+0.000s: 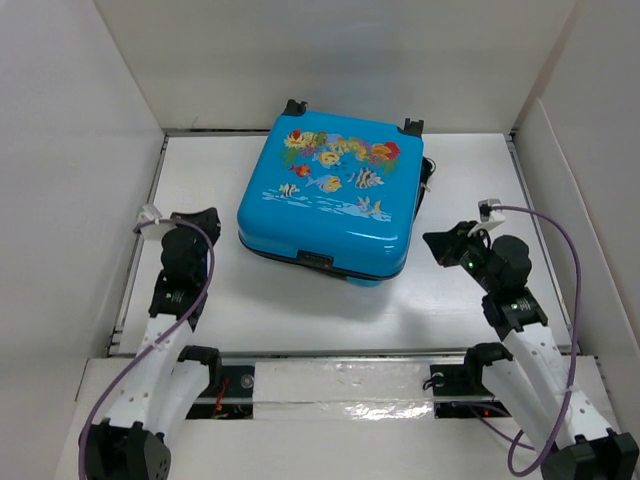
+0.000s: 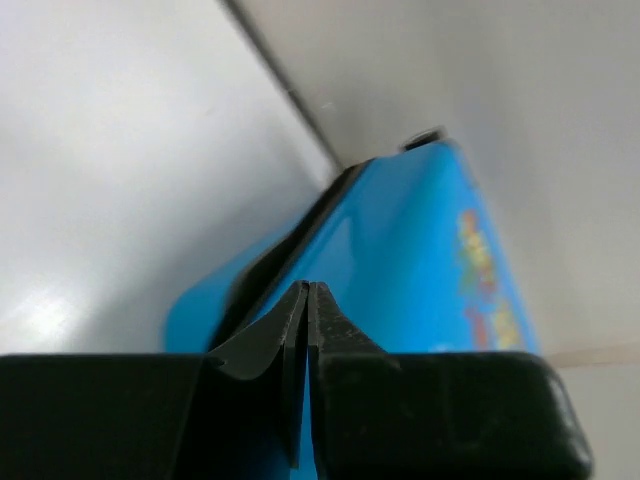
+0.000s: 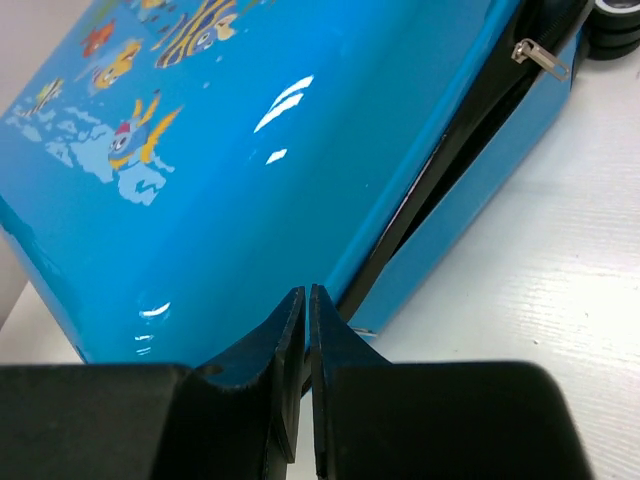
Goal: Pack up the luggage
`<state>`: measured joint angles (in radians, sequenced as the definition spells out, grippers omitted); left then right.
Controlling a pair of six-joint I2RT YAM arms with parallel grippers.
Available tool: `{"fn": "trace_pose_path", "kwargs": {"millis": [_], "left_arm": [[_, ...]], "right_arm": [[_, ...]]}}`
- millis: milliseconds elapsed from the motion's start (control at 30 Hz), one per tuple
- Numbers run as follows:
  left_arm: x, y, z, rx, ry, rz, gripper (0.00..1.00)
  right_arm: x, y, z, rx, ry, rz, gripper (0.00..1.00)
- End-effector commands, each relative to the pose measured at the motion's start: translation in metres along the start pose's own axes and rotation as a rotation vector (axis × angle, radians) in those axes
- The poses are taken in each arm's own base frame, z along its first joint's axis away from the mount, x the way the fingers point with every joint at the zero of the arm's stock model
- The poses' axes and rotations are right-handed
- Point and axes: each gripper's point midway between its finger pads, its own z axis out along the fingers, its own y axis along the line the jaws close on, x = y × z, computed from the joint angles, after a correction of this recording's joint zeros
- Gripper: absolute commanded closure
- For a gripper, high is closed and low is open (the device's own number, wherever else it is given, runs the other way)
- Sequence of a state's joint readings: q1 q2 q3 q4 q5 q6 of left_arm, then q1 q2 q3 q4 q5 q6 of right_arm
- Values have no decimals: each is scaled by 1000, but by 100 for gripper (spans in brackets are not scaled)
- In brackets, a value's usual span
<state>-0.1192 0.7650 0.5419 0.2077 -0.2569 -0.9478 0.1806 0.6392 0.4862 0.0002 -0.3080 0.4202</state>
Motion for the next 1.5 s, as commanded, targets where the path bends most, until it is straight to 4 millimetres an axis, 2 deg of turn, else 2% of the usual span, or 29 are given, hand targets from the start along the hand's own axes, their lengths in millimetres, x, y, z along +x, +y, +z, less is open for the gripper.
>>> {"fn": "trace_pose_path", "kwargs": {"millis": [0,33,100,167,233,267,367,400,467,500,533,567,600,667,700,800,900,1000,1033,1067,1100,1167,1200,1300,1367,1400,1467], "left_arm": [[30,68,-21,-170,77,27,100],[31,74,-25,-175,86,41,100],[50,90,-41,-198,176,57,100],[60,98,-51,-211,231,69,100],[77,92,-60,-136,318,74,100],[87,85,-64,-81,370,53,100],[100,62,-65,29,440,22,100],[103,46,-59,77,454,22,100],[107,33,-51,99,487,26,100],[112,15,-44,157,531,23,100],[114,9,-40,170,548,17,100],[113,0,-37,186,553,11,100],[105,-19,-31,235,530,10,100],[91,-36,-28,269,486,16,100],[78,-51,-25,292,445,21,100],[65,-72,-17,317,411,43,100],[69,-74,-7,314,420,50,100],[80,-60,-2,278,448,44,100],[76,-66,-4,298,435,41,100],[74,-68,-6,309,428,47,100],[69,-60,-11,290,400,55,100],[54,-64,-20,299,340,78,100],[36,-72,-33,337,280,102,100],[20,-84,-60,411,236,128,100],[25,-88,-69,470,260,171,100],[31,-96,-78,540,296,179,100],[43,-94,-81,585,335,184,100]], "right_arm": [[11,-5,0,23,43,-19,89],[12,-5,1,23,47,-19,89],[11,-4,2,16,55,-23,87],[10,-5,2,25,56,-27,86],[10,-6,2,31,52,-27,85],[11,-8,3,37,49,-25,84],[13,-8,6,31,49,-13,84],[14,-9,7,32,56,-11,84],[18,-9,10,30,72,-5,84],[18,-10,11,34,74,-6,84],[19,-10,11,37,76,-7,84],[18,-10,11,37,77,-7,84],[16,-10,12,34,69,-9,84],[12,-7,14,22,52,-13,84],[13,-7,16,20,58,-11,84],[14,-6,19,15,62,-6,84],[16,-9,20,26,67,-8,84],[18,-12,18,42,69,-9,84],[19,-13,17,44,68,-11,84],[19,-13,16,44,67,-13,85],[19,-13,14,45,66,-17,93],[19,-12,10,41,58,-35,99],[19,-10,8,28,56,-43,100],[24,-8,3,8,36,-46,100],[30,-11,3,6,25,-35,100],[34,-10,2,-2,36,-28,100],[40,-9,2,-16,55,-14,100]]}}
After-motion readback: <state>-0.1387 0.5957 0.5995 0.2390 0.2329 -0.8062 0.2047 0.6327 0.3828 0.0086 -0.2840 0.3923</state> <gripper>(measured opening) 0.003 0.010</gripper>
